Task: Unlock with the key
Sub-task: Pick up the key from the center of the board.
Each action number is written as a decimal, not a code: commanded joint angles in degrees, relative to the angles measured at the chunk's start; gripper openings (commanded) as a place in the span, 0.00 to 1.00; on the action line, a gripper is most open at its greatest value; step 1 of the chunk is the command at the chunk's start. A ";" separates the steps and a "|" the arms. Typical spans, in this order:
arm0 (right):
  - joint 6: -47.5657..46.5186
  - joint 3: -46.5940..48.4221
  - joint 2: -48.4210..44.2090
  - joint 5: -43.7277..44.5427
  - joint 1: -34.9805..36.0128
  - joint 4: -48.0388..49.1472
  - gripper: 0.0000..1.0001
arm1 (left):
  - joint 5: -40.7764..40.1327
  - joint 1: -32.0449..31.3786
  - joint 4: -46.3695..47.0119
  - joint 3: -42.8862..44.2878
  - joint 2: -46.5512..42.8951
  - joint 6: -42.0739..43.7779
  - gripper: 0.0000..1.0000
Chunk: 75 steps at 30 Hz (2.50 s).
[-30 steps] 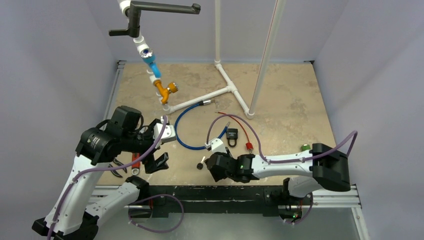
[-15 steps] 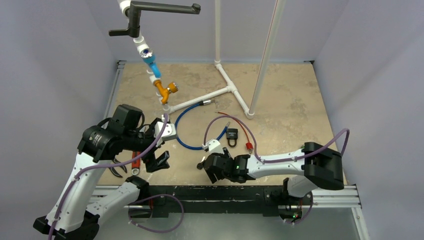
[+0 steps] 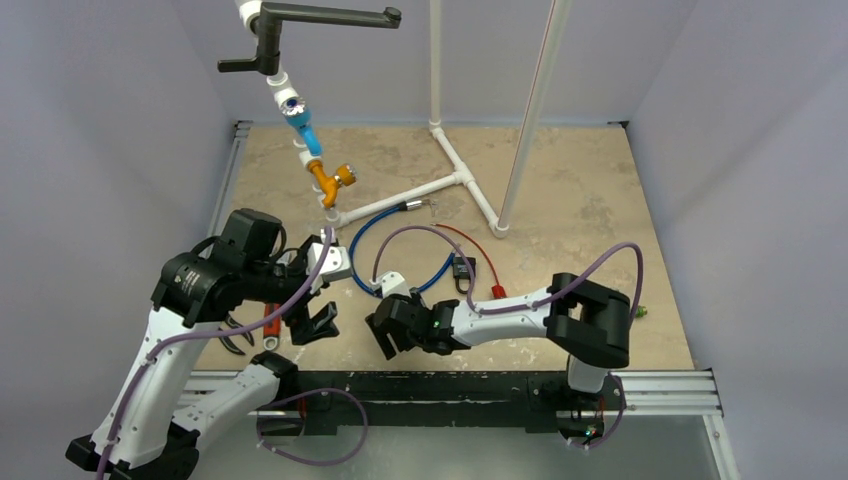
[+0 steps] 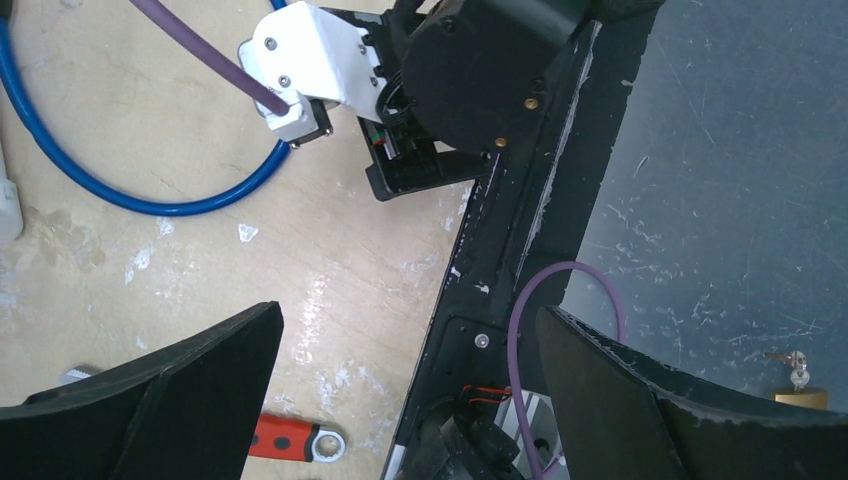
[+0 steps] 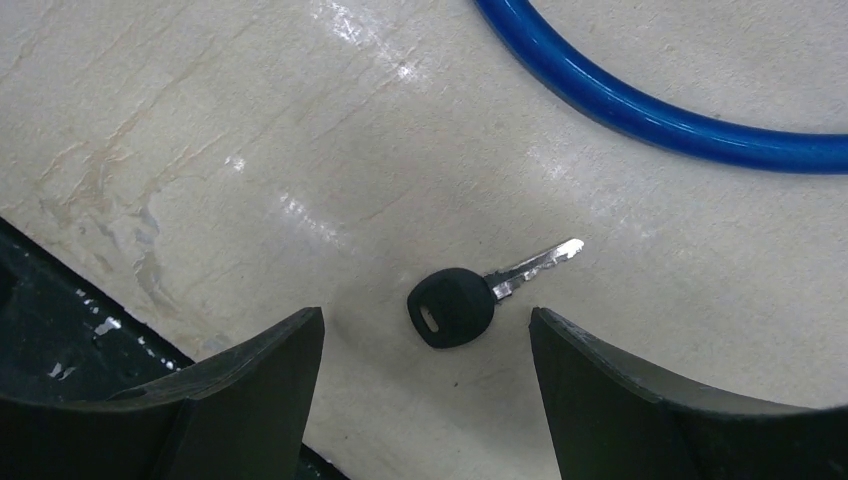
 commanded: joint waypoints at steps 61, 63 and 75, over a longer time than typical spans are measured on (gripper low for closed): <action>-14.42 -8.49 -17.65 2.73 1.45 1.93 0.06 | -3.16 0.21 2.35 -2.02 1.29 17.53 1.00; -15.85 -8.91 -21.65 1.14 1.54 1.17 0.06 | -3.00 0.08 5.60 -5.06 -0.02 21.94 1.00; -19.27 2.52 -32.65 -12.71 1.54 -6.95 0.07 | 3.78 -4.05 40.91 -26.48 -21.53 55.14 1.00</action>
